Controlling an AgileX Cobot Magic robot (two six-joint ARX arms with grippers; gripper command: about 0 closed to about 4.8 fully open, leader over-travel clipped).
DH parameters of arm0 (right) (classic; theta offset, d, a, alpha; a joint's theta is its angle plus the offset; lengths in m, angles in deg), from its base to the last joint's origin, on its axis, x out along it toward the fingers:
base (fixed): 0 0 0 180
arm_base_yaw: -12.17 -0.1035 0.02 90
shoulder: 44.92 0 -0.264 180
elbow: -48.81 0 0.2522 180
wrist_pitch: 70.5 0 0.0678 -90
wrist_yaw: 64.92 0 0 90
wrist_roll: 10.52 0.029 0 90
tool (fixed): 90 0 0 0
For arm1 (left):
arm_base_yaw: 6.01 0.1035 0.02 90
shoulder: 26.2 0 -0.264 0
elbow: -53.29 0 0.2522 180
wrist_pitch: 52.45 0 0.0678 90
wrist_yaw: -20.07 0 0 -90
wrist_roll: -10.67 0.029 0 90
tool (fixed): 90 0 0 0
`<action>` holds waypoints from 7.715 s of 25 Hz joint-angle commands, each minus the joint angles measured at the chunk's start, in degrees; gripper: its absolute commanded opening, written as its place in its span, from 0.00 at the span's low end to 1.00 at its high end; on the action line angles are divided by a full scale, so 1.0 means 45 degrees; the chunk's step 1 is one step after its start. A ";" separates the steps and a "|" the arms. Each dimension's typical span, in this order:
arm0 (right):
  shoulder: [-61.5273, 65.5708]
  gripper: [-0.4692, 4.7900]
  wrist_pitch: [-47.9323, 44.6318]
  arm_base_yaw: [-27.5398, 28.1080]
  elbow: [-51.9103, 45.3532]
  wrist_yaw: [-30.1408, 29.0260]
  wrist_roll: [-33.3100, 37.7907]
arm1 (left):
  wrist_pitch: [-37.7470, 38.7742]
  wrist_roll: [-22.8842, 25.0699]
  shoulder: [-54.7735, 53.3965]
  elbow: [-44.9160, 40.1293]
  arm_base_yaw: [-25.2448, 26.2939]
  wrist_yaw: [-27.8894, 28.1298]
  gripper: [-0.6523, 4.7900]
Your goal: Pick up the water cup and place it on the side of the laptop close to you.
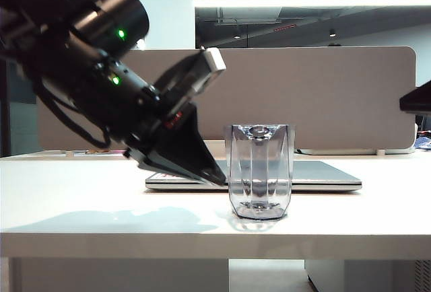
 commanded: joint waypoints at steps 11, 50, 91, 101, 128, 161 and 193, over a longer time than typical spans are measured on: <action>0.0019 0.20 -0.0860 -0.0005 0.0039 -0.0146 -0.0933 | 0.2667 0.0146 0.4265 0.0078 -0.0010 0.1258 0.11; 1.6004 0.48 -0.9364 -0.2642 0.3672 0.2142 0.1030 | 0.5595 0.0389 0.5877 0.0073 0.0039 0.2676 0.11; 1.6597 0.51 -0.7781 0.0121 0.3861 -0.2919 -0.2050 | 0.7397 0.1773 0.5892 0.0073 0.0053 0.3774 0.11; 1.6597 0.51 -0.9175 0.0588 0.3861 -0.2773 -0.2176 | 0.7480 0.1773 0.5892 0.0073 0.0049 0.3769 0.11; 1.6825 0.36 -1.0588 0.0583 0.3861 -0.3347 -0.2336 | 0.7422 0.1768 0.5892 0.0078 0.0044 0.3769 0.11; 1.7087 0.09 -1.1166 0.1540 0.3861 -0.3677 -0.2681 | 0.7485 0.1773 0.5892 0.0078 0.0044 0.3769 0.11; 1.7704 0.09 -0.9204 0.2997 0.5537 -1.0210 -0.6062 | 0.7436 0.1821 0.5892 0.0073 0.0049 0.3769 0.11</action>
